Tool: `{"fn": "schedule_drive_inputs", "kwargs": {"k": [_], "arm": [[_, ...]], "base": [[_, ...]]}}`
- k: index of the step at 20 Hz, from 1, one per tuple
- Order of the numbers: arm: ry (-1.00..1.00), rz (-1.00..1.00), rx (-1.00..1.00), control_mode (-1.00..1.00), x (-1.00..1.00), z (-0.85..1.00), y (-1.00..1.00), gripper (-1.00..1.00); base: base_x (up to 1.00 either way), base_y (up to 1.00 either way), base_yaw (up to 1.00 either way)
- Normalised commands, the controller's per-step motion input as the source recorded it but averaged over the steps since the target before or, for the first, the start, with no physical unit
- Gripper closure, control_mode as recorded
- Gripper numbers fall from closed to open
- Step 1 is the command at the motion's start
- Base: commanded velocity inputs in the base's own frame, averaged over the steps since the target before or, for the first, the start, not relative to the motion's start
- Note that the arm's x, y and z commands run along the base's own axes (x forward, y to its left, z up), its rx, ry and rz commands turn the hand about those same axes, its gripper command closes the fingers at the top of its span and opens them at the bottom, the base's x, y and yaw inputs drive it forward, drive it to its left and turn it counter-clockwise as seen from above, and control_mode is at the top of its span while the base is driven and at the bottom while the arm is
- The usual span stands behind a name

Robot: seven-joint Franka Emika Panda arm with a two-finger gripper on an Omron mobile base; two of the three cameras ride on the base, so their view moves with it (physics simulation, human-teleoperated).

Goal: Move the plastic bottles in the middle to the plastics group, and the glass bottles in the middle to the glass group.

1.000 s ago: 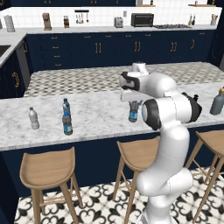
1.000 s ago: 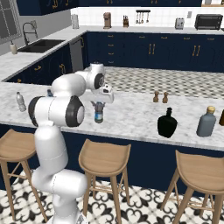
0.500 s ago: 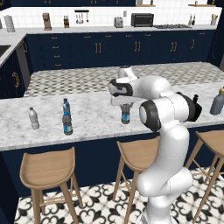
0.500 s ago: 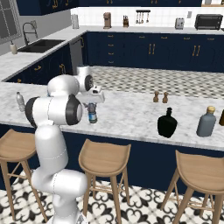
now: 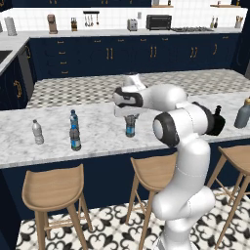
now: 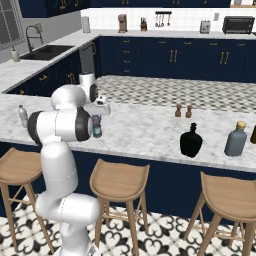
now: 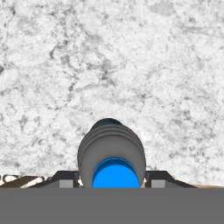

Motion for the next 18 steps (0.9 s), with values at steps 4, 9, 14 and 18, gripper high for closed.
{"fn": "schedule_drive_inputs", "kwargs": {"k": [4,9,14,18], "arm": [[-0.04,0.00,0.00,-1.00,0.00,0.23,0.73,1.00],[0.00,0.00,0.00,-1.00,0.00,0.28,0.63,1.00],[0.00,0.00,0.00,-1.00,0.00,0.06,0.58,1.00],[-0.04,0.00,0.00,-1.00,0.00,-0.06,0.58,1.00]], "base": [[0.00,0.00,0.00],[0.00,0.00,0.00],[0.00,0.00,0.00],[0.00,0.00,0.00]]}}
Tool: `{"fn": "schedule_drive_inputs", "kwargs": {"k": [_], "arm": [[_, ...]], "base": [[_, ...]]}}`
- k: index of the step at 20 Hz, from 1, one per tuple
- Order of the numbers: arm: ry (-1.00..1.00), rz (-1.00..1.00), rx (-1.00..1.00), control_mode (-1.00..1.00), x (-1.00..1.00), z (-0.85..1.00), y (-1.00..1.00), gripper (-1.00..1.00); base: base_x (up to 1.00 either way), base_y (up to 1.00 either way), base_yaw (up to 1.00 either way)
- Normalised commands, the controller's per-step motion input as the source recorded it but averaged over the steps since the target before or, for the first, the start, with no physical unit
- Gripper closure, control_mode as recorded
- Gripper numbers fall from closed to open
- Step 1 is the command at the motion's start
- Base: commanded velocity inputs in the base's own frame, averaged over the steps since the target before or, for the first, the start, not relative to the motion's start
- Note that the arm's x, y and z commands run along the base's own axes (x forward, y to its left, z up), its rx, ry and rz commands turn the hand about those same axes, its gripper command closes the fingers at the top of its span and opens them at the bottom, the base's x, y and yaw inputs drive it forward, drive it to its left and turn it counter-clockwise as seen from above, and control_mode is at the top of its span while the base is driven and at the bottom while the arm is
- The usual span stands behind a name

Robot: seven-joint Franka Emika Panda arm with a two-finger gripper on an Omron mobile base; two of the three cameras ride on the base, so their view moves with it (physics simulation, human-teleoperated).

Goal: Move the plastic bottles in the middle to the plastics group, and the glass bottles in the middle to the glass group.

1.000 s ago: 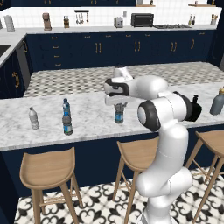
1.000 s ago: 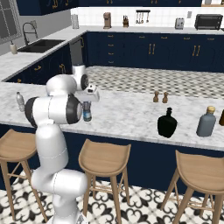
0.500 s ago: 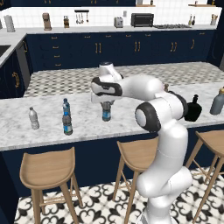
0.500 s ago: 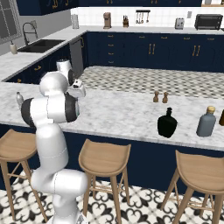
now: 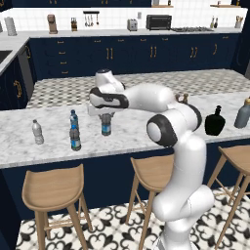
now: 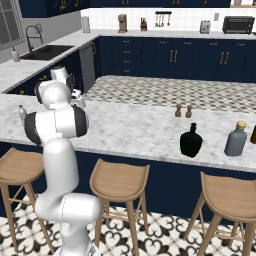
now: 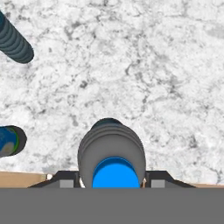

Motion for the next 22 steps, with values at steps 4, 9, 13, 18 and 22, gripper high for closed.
{"fn": "schedule_drive_inputs", "kwargs": {"k": [4,9,13,18,22], "arm": [[-0.05,0.00,0.00,-1.00,0.00,-0.13,0.33,1.00],[0.00,0.04,0.03,-1.00,0.01,-0.29,0.00,1.00],[0.00,0.05,0.01,-1.00,0.04,-0.31,0.09,1.00],[0.00,0.04,0.01,-1.00,0.01,-0.24,0.05,1.00],[0.00,0.05,0.02,-1.00,0.00,-0.23,0.00,1.00]], "base": [[0.00,0.00,0.00],[0.00,0.00,0.00],[0.00,0.00,0.00],[0.00,0.00,0.00],[0.00,0.00,0.00]]}}
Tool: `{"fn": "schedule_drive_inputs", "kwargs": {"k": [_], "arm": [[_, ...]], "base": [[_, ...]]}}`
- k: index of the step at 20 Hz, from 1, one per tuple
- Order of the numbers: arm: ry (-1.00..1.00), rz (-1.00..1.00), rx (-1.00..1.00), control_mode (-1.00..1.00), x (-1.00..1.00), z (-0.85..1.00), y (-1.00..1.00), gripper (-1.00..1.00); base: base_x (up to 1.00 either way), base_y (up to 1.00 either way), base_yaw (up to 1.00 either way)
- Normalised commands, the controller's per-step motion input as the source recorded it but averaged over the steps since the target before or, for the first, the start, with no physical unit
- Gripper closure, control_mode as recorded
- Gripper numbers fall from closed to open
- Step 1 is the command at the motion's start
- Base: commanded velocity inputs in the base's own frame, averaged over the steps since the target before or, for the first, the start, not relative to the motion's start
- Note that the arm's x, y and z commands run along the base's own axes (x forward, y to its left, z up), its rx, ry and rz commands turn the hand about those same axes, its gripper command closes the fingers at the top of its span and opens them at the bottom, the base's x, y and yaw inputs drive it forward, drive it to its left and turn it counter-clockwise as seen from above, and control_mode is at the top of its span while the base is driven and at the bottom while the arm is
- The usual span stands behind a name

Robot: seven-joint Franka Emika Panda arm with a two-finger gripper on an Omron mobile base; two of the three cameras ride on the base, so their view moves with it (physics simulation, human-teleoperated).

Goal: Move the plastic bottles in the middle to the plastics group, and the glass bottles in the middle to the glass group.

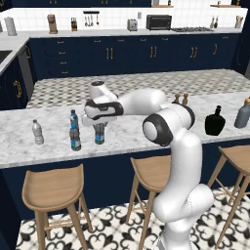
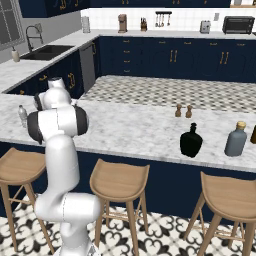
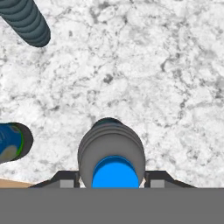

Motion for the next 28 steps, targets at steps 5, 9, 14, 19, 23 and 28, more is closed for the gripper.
{"fn": "schedule_drive_inputs", "kwargs": {"k": [5,9,14,19,23,28], "arm": [[0.00,0.04,0.02,-1.00,0.02,-0.22,0.00,1.00],[0.00,0.01,0.00,-1.00,0.01,-0.04,0.02,-1.00],[0.00,0.00,0.00,-1.00,0.01,0.00,-0.01,-1.00],[0.00,0.00,0.00,-1.00,-0.06,0.44,-0.21,-1.00],[-0.03,0.00,0.00,-1.00,-0.59,0.65,-0.54,-1.00],[0.00,0.00,0.06,-1.00,-0.95,0.66,-0.99,-1.00]], "base": [[0.00,0.00,0.00],[0.00,0.00,0.00],[0.00,0.00,0.00],[0.00,0.00,0.00],[0.00,0.00,0.00],[0.00,0.00,0.00]]}}
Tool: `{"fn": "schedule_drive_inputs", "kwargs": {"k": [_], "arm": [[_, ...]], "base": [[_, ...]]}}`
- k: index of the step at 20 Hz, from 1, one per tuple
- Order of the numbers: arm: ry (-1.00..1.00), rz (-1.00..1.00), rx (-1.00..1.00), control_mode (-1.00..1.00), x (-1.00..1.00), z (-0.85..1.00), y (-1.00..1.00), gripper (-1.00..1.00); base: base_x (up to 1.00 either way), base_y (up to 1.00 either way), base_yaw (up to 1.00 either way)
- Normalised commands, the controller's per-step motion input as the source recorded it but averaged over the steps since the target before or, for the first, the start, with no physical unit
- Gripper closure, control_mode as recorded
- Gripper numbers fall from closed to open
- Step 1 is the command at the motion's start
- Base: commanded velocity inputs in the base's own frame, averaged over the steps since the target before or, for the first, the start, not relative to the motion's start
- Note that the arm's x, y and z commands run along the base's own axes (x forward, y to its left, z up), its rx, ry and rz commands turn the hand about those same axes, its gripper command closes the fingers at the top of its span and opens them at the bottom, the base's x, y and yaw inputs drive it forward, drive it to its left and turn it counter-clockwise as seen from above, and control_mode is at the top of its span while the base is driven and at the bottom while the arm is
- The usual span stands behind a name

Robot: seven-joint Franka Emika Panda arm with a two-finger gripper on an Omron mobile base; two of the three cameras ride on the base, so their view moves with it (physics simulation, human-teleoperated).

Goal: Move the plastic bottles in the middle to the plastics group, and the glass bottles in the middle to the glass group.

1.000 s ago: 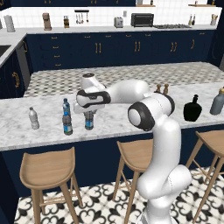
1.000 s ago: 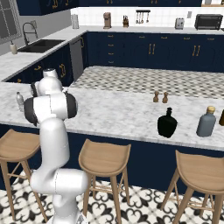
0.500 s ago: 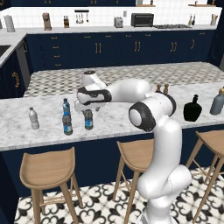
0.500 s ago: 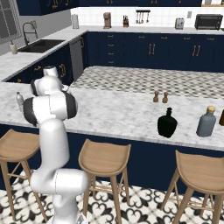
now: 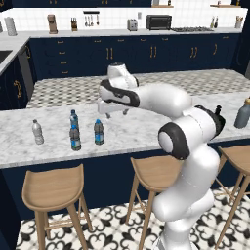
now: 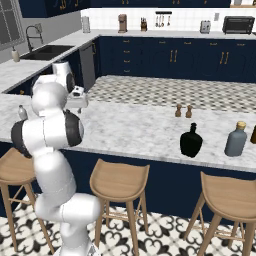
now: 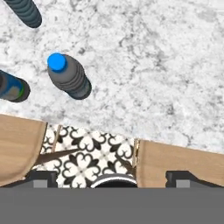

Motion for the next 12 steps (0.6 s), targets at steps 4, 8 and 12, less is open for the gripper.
{"fn": "schedule_drive_inputs", "kwargs": {"k": [4,8,12], "arm": [[-0.01,0.00,0.12,-1.00,-1.00,0.43,-1.00,-1.00],[0.00,-0.01,0.12,-1.00,-0.96,0.41,-1.00,-1.00],[-0.01,-0.03,0.07,-1.00,-1.00,0.34,-0.99,-1.00]], "base": [[0.00,0.00,0.00],[0.00,0.00,0.00],[0.00,0.00,0.00]]}}
